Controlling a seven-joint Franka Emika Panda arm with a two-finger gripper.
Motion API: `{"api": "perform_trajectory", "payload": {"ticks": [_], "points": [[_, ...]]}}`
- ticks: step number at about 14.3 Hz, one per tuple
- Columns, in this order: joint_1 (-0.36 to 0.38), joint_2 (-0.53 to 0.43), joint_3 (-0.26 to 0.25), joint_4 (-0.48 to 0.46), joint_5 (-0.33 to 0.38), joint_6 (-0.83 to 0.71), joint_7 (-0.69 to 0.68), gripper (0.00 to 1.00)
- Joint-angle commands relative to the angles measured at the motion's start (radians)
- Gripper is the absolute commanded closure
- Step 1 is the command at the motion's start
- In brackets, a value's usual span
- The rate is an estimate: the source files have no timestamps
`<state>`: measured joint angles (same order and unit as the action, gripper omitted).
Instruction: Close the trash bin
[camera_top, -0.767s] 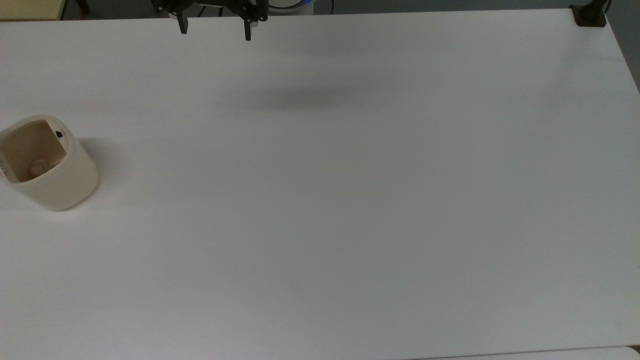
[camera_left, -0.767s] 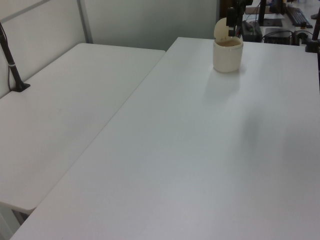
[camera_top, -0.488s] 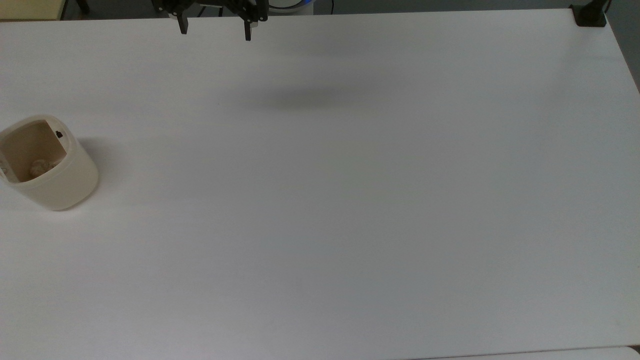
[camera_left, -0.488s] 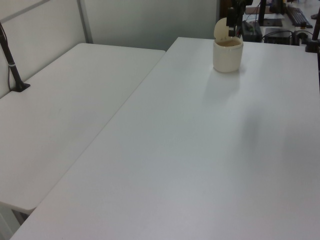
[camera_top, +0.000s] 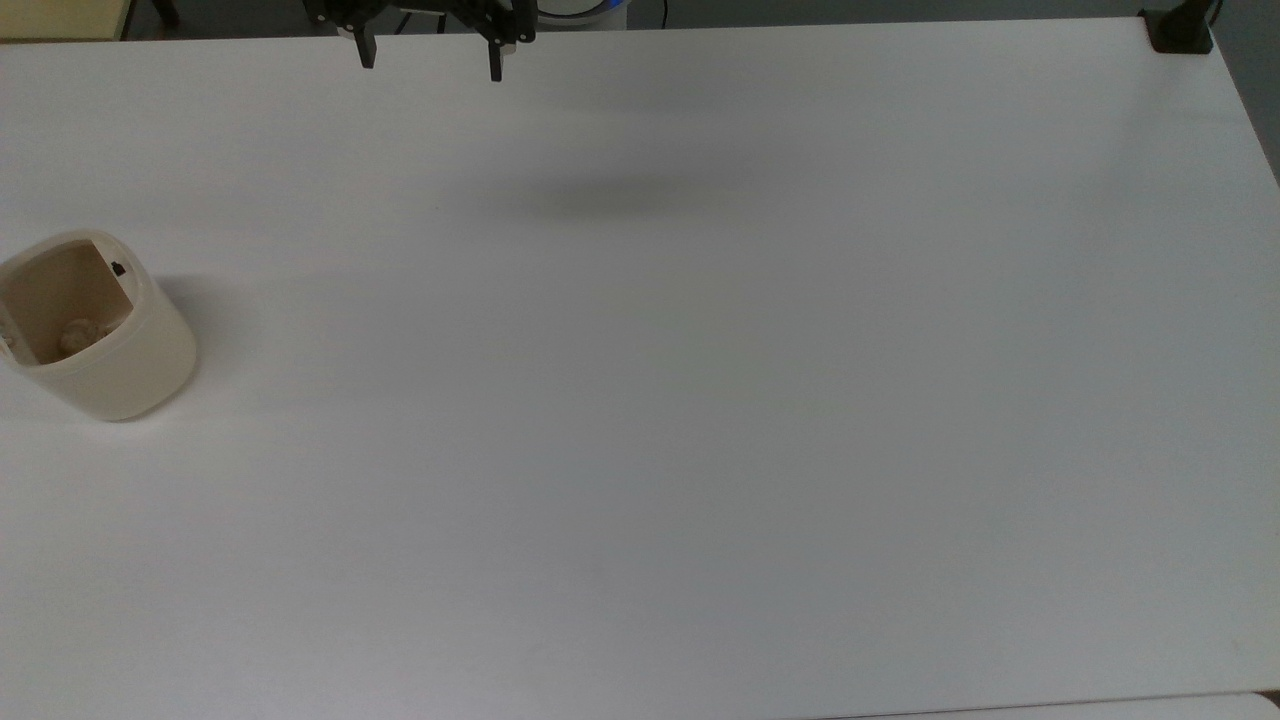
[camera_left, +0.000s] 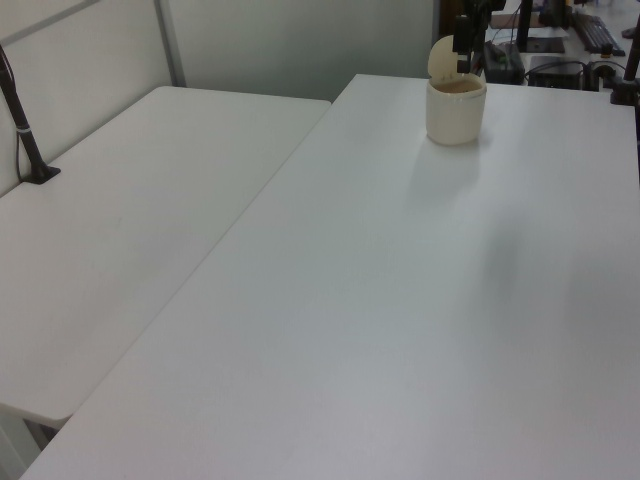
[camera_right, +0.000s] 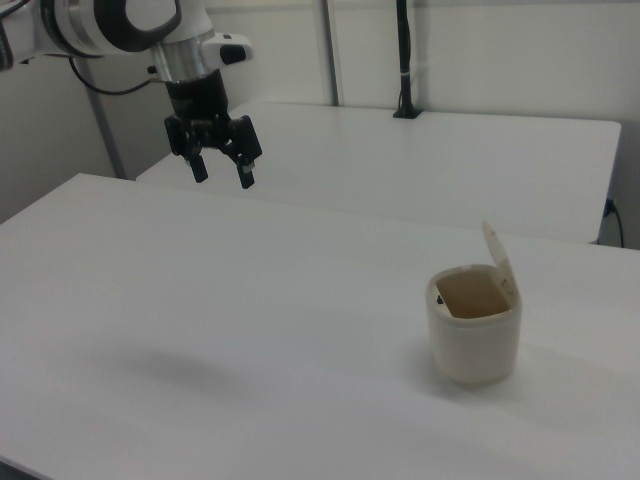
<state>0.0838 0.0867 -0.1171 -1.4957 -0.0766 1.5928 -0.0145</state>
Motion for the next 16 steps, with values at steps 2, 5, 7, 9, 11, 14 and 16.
{"api": "perform_trajectory", "payload": {"ticks": [2, 5, 7, 9, 11, 14, 16], "points": [[0.004, -0.025, -0.004, -0.024, 0.009, -0.004, -0.019, 0.08], [0.004, -0.025, -0.006, -0.024, 0.011, -0.005, -0.041, 0.4], [0.004, -0.022, -0.006, -0.024, 0.009, -0.005, -0.045, 0.61], [0.005, -0.019, -0.006, -0.023, 0.011, -0.004, -0.045, 0.73], [0.007, -0.016, -0.006, -0.023, 0.011, 0.001, -0.047, 0.86], [0.002, -0.002, -0.006, -0.018, 0.015, 0.01, -0.052, 1.0], [-0.003, 0.001, -0.012, -0.017, 0.037, 0.041, -0.041, 1.0]]}}
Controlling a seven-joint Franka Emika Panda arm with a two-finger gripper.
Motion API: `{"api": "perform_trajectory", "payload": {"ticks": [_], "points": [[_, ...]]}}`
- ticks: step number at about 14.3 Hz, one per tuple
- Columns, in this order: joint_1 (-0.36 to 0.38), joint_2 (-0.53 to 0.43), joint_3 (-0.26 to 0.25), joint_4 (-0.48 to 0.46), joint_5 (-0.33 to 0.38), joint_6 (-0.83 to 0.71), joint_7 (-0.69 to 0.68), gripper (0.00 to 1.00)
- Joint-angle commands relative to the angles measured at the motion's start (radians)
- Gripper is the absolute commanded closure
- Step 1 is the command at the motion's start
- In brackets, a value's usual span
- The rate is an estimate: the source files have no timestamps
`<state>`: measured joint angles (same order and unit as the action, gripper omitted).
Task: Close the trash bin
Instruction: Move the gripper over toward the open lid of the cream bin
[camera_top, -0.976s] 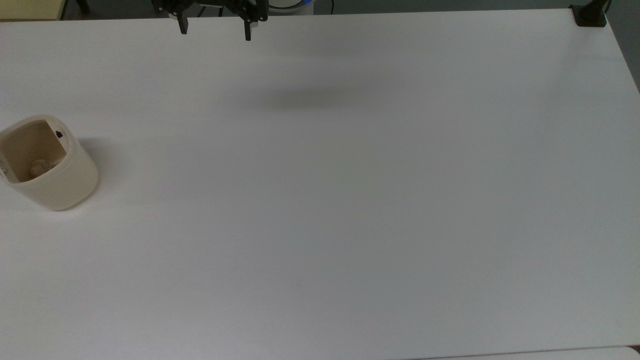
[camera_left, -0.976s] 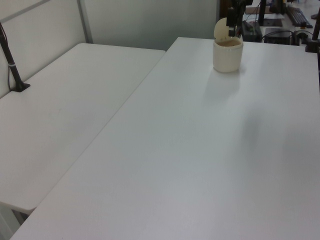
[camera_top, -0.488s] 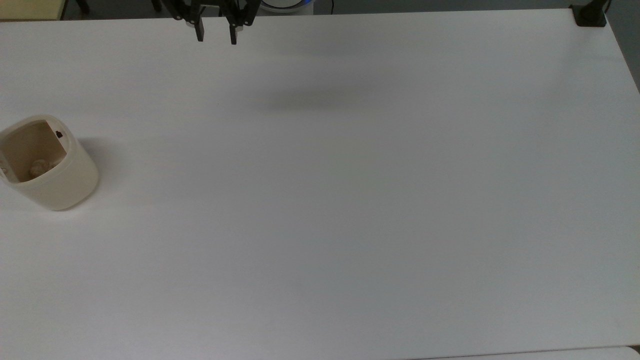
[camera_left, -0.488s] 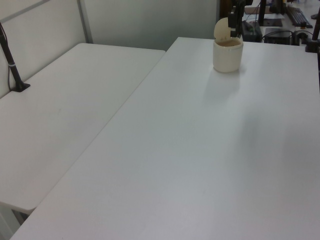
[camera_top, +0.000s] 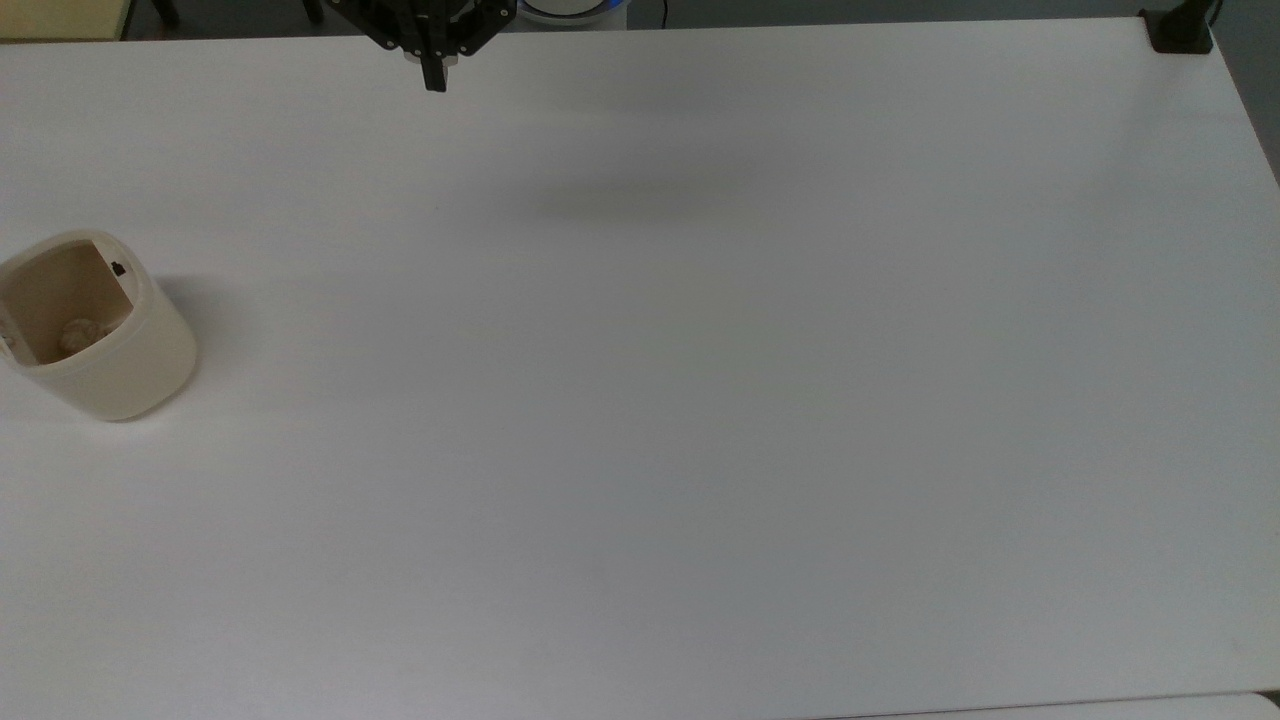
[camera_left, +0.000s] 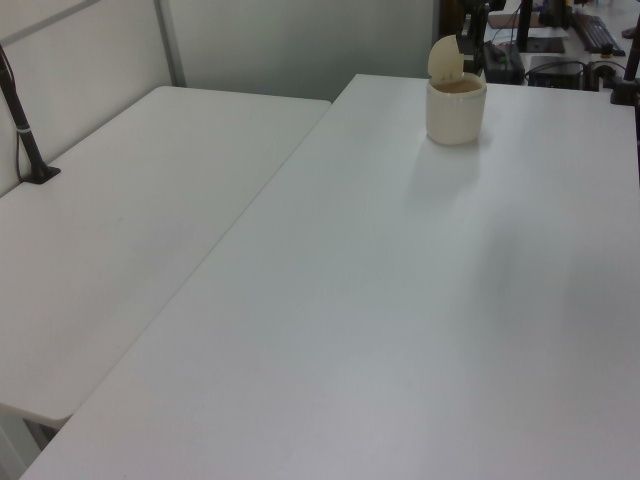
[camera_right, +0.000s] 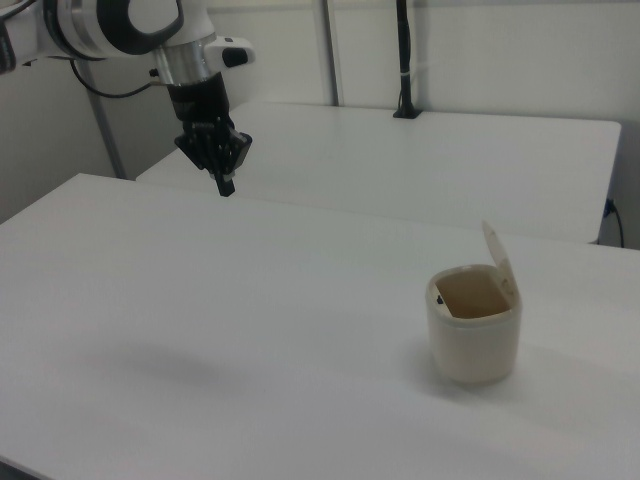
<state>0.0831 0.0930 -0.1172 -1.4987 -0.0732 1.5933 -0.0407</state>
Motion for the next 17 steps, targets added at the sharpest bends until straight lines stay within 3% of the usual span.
{"api": "perform_trajectory", "payload": {"ticks": [1, 10, 17], "points": [[-0.023, -0.002, -0.012, -0.014, 0.033, 0.071, -0.012, 1.0], [-0.281, 0.083, -0.015, 0.037, 0.029, 0.347, 0.031, 1.0], [-0.456, 0.224, -0.015, 0.051, 0.03, 0.769, 0.081, 1.0]]}}
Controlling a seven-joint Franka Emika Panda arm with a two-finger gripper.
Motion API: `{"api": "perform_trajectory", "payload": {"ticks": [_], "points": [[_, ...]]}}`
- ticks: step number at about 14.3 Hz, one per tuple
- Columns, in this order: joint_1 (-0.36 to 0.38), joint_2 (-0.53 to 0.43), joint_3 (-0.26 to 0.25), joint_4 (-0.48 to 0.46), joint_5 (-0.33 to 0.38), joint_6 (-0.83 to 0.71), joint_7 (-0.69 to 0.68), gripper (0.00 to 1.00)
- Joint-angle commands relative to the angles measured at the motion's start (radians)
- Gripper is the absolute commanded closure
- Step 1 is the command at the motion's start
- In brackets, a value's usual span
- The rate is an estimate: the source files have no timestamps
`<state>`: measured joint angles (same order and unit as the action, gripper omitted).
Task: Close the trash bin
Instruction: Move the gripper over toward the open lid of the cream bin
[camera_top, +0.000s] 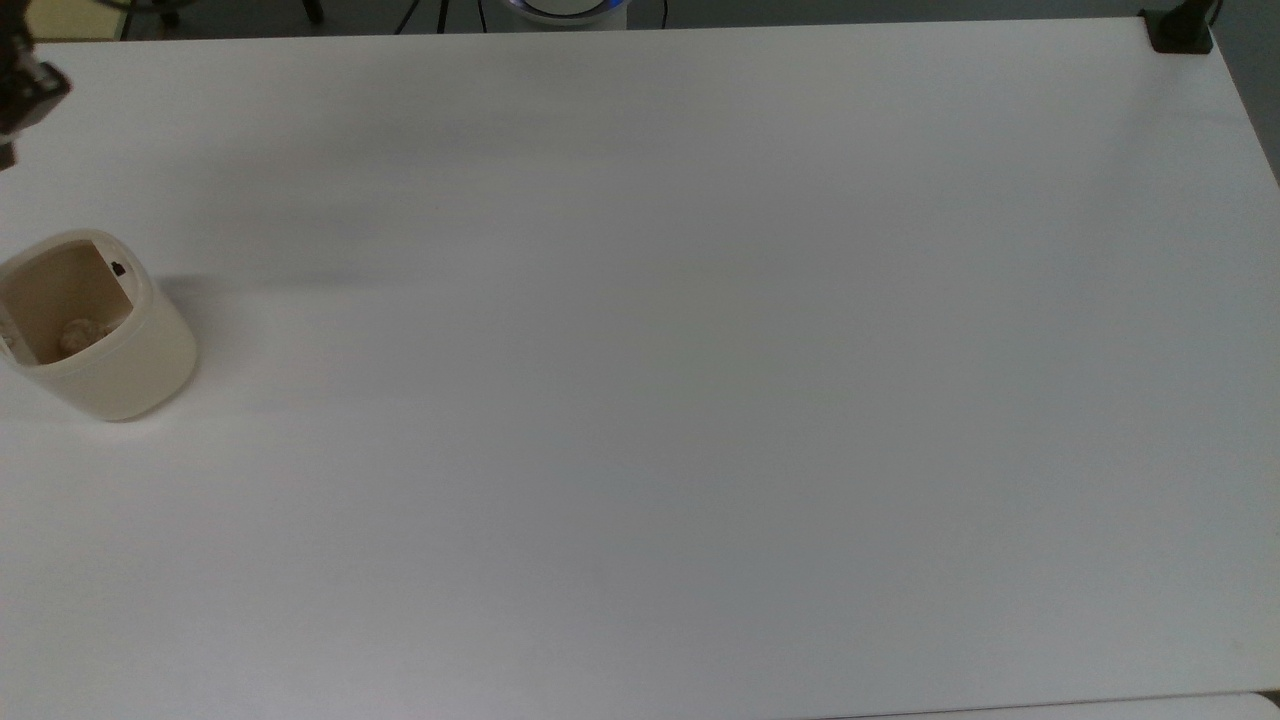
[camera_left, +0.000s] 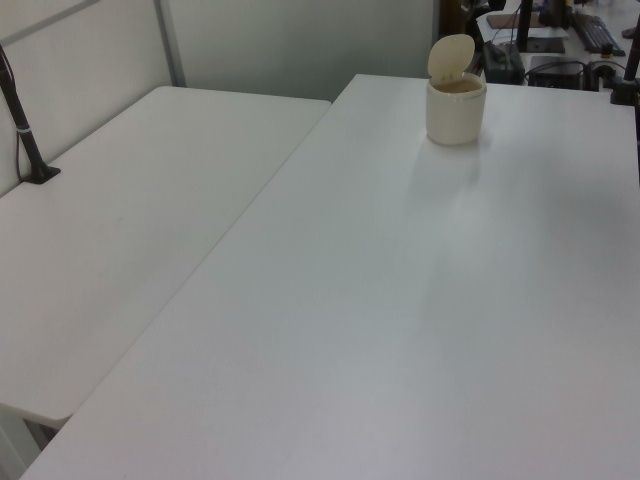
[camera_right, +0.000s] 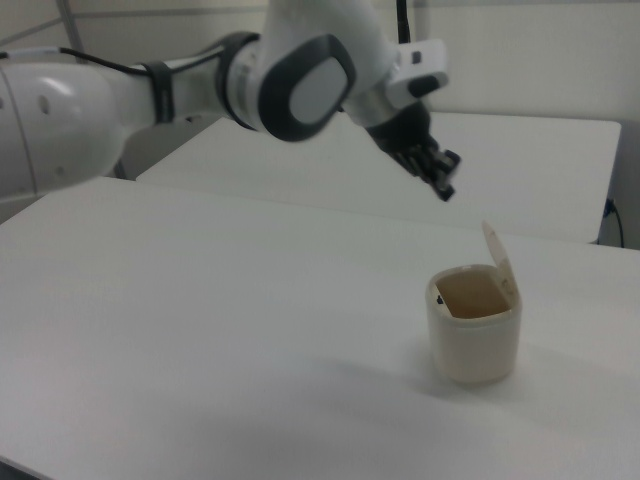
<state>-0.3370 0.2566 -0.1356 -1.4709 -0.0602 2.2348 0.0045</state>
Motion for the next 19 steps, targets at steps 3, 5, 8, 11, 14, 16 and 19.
{"api": "perform_trajectory", "payload": {"ticks": [3, 5, 8, 11, 14, 16, 19], "points": [[-0.068, 0.11, 0.004, 0.023, 0.017, 0.274, 0.074, 1.0], [-0.074, 0.137, -0.007, 0.023, 0.017, 0.319, 0.092, 1.0], [-0.083, 0.186, -0.01, 0.023, 0.017, 0.391, 0.095, 1.0], [-0.079, 0.194, -0.01, 0.017, 0.025, 0.388, 0.104, 1.0], [-0.071, 0.184, -0.006, 0.015, 0.1, 0.308, 0.15, 1.0], [-0.069, 0.171, -0.006, 0.018, 0.125, 0.228, 0.154, 1.0], [-0.069, 0.152, -0.002, 0.011, 0.151, 0.12, 0.154, 1.0]]}}
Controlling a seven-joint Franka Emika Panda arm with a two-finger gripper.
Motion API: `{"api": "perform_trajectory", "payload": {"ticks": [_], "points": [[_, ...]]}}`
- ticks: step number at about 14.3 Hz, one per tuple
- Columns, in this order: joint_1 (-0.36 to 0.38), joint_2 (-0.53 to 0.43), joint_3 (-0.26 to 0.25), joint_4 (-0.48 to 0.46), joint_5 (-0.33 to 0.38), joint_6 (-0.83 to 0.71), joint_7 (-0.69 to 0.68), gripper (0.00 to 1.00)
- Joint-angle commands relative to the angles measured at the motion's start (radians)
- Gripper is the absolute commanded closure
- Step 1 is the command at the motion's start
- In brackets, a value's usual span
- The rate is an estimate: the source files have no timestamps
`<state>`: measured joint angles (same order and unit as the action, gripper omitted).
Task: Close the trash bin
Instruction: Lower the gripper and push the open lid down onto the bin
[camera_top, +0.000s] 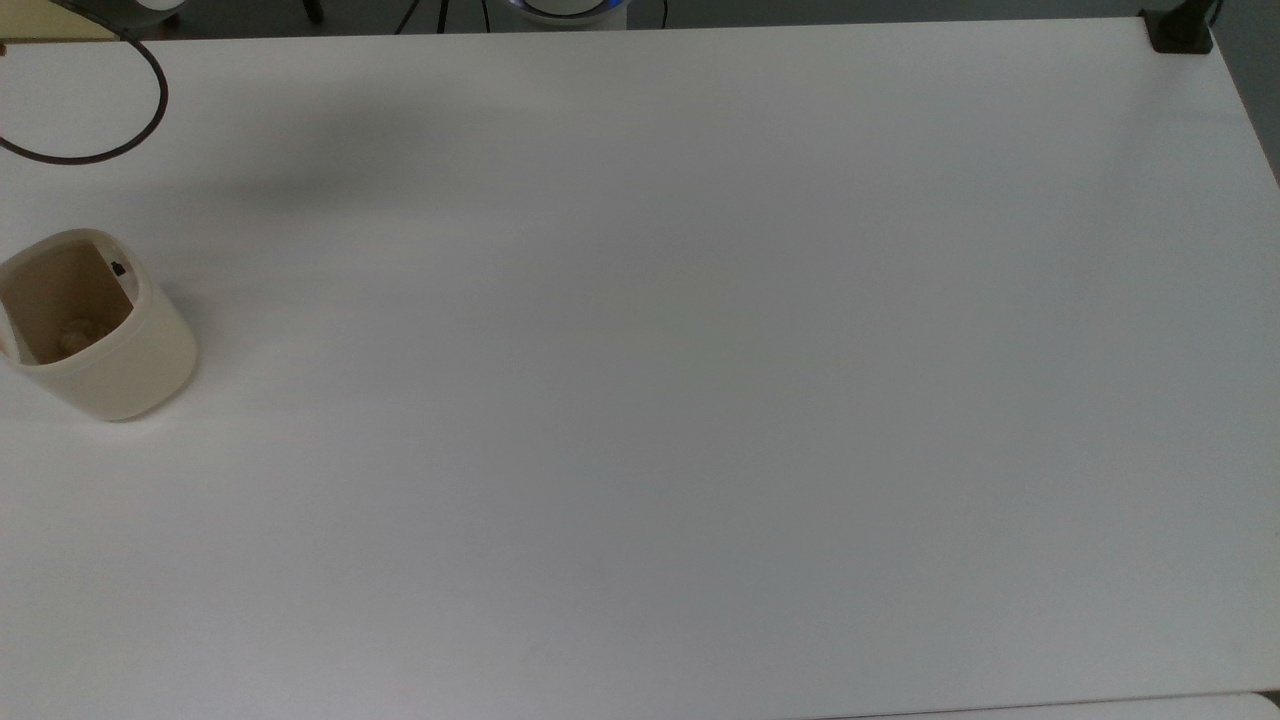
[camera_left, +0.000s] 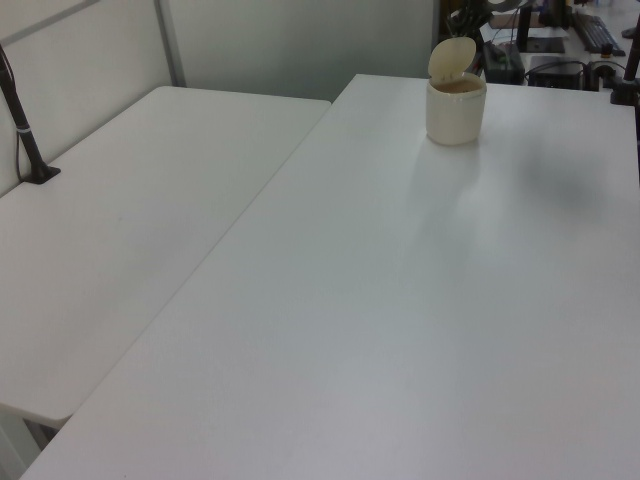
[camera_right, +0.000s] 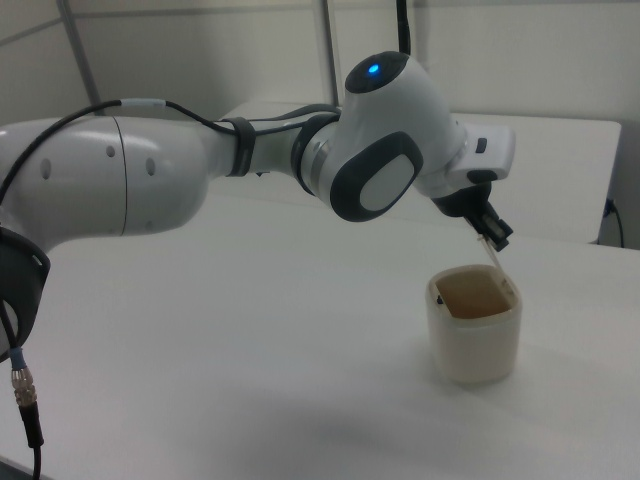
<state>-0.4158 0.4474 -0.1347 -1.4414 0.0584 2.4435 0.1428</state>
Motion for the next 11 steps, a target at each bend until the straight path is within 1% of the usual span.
{"api": "perform_trajectory", "payload": {"ticks": [1, 5, 6, 7, 11], "points": [[0.009, -0.039, -0.003, -0.02, 0.032, -0.104, 0.017, 1.0], [0.011, -0.038, 0.004, -0.063, 0.032, -0.135, 0.017, 1.0], [0.031, -0.035, 0.003, -0.082, 0.032, -0.135, 0.015, 1.0], [0.035, -0.035, 0.003, -0.099, 0.032, -0.133, 0.012, 1.0], [0.037, -0.018, 0.003, -0.106, 0.032, -0.126, 0.008, 1.0]]}}
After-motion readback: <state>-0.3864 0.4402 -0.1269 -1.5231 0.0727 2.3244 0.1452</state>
